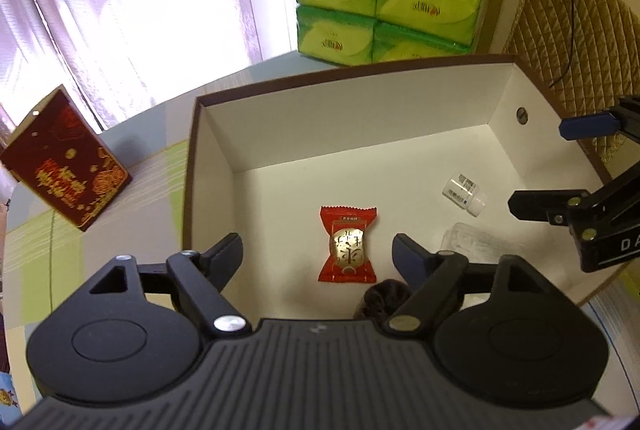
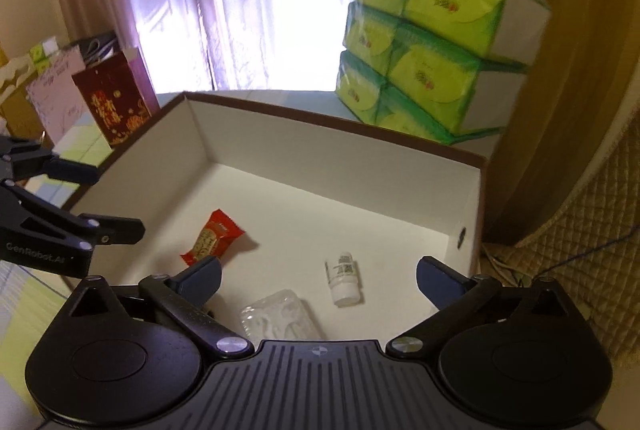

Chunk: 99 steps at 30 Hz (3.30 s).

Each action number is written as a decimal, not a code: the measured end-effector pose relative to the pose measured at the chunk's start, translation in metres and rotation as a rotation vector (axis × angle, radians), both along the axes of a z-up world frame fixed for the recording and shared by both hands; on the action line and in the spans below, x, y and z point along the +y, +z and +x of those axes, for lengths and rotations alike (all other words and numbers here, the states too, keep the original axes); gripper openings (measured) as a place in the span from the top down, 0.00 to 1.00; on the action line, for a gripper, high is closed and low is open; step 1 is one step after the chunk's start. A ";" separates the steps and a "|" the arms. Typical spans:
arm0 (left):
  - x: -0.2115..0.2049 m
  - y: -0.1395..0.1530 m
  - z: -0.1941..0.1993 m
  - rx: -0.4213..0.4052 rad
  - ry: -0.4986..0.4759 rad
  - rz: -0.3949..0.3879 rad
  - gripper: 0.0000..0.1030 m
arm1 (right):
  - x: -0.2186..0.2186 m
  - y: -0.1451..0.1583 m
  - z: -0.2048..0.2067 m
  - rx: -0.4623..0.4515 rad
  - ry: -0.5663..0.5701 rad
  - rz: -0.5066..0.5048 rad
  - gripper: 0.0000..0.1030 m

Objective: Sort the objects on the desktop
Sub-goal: 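Open both grippers to release the candy packet and pill bottle, then withdraw both tools from the box toward the loose items on the table, then grasp the cream hair clip with the left gripper while the right grasps the clear cup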

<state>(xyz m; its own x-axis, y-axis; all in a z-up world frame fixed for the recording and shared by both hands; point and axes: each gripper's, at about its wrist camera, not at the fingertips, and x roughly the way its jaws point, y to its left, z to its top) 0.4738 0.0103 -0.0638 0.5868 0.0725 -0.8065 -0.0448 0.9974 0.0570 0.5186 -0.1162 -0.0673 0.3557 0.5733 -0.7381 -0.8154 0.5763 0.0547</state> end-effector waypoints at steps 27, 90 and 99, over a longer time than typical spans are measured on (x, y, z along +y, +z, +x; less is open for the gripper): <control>-0.017 0.064 -0.154 -0.123 0.152 -0.057 0.15 | -0.085 0.051 -0.118 -0.019 -0.071 0.157 0.02; -0.020 -0.011 -0.275 0.089 0.186 -0.094 0.13 | -0.146 -0.063 -0.199 0.106 -0.027 -0.159 0.33; -0.016 -0.022 -0.268 0.103 0.184 -0.093 0.13 | -0.139 -0.076 -0.196 -0.068 0.359 -0.186 0.33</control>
<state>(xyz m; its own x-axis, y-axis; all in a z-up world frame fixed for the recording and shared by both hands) 0.2056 -0.0054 -0.0859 0.4853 0.0930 -0.8694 -0.2252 0.9741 -0.0215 0.3225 -0.2555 -0.1429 0.2087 0.5290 -0.8226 -0.9648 0.2490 -0.0847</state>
